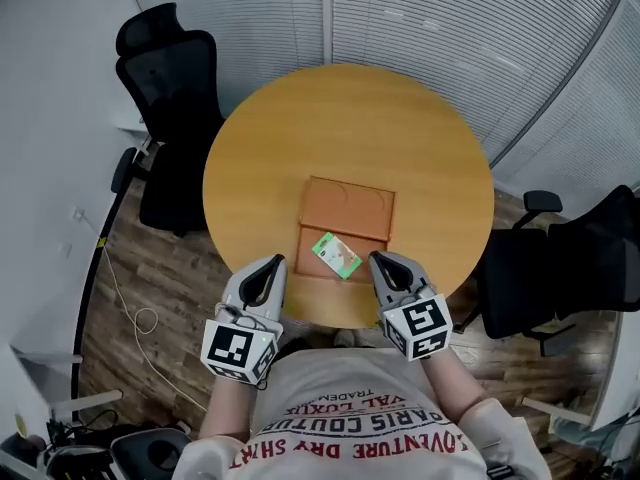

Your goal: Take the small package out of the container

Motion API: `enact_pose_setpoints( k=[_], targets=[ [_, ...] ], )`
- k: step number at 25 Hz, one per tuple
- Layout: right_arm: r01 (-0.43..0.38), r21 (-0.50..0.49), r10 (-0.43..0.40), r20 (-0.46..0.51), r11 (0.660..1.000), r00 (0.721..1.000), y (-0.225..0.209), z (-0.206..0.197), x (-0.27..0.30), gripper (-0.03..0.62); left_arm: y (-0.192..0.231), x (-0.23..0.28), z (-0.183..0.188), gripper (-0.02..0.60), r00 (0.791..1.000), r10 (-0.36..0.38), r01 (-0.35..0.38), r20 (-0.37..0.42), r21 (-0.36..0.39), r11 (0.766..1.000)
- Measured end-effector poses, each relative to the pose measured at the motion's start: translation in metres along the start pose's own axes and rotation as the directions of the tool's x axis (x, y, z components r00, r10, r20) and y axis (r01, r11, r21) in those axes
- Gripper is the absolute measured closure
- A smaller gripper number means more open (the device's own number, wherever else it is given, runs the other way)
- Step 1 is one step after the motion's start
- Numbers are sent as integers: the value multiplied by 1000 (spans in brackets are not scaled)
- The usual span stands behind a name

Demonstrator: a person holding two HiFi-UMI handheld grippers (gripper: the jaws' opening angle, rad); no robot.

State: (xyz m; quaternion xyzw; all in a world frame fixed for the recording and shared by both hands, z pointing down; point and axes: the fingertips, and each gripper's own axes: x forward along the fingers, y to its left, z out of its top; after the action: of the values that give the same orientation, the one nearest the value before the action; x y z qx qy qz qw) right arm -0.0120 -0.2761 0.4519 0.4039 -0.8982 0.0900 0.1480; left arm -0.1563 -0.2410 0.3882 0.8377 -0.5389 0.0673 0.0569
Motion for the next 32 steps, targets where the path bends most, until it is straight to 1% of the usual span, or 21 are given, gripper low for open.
enact_pose_setpoints(
  k=[3,6,8,10,12,14,15,16,17,18,19,21,22,23,26,28,32],
  targets=[
    [2,-22,-4,-62,1000,998,-3,-9,15,586,4,21,0,571,998,-57,57,-9,1,998],
    [24,-5,-25,-111,1000,993,-5,-17,31,586,10,38,-1,571,991,-130,130,-27,19,991],
    [53,15,-50,-138,998,989,-6,-21,41,586,18,49,-1,571,985,-168,169,-39,30,985],
    [94,34,-87,-164,995,983,-7,-24,49,586,29,58,-3,571,978,-199,201,-55,25,979],
    [117,49,-105,-199,992,974,-4,-29,58,586,39,66,-7,571,971,-226,228,-75,21,973],
    [110,54,-92,-260,993,961,1,-40,70,586,50,73,-12,571,965,-247,249,-91,14,968],
    [90,49,-71,-299,995,952,6,-49,77,586,54,76,-16,571,962,-257,258,-98,4,966],
    [61,41,-43,-339,997,940,12,-60,85,585,59,78,-20,571,958,-265,266,-105,-8,964],
    [28,30,-14,-378,999,926,19,-72,93,535,63,80,-25,571,955,-273,273,-114,-22,962],
    [1,17,6,-414,1000,910,25,-84,100,463,66,82,-30,571,952,-281,279,-123,-34,960],
    [-11,-2,9,-445,1000,895,27,-96,106,441,69,84,-35,571,948,-288,285,-134,-45,958],
    [-2,-43,-20,-492,999,871,25,-116,116,423,73,88,-44,571,941,-302,296,-156,-60,953],
    [8,-56,-35,-514,998,857,22,-125,121,395,75,90,-48,571,937,-306,299,-167,-64,952],
    [14,-63,-46,-540,998,841,19,-135,126,352,79,92,-52,571,935,-308,300,-176,-69,951],
    [0,-77,-49,-627,997,777,11,-165,137,261,89,96,-64,571,931,-307,294,-195,-95,951],
    [-14,-88,-49,-672,996,739,5,-180,143,241,95,99,-72,571,929,-305,287,-208,-112,951],
    [-50,-88,-30,-731,995,681,2,-198,154,221,105,103,-84,571,925,-302,278,-231,-133,952]
  ],
)
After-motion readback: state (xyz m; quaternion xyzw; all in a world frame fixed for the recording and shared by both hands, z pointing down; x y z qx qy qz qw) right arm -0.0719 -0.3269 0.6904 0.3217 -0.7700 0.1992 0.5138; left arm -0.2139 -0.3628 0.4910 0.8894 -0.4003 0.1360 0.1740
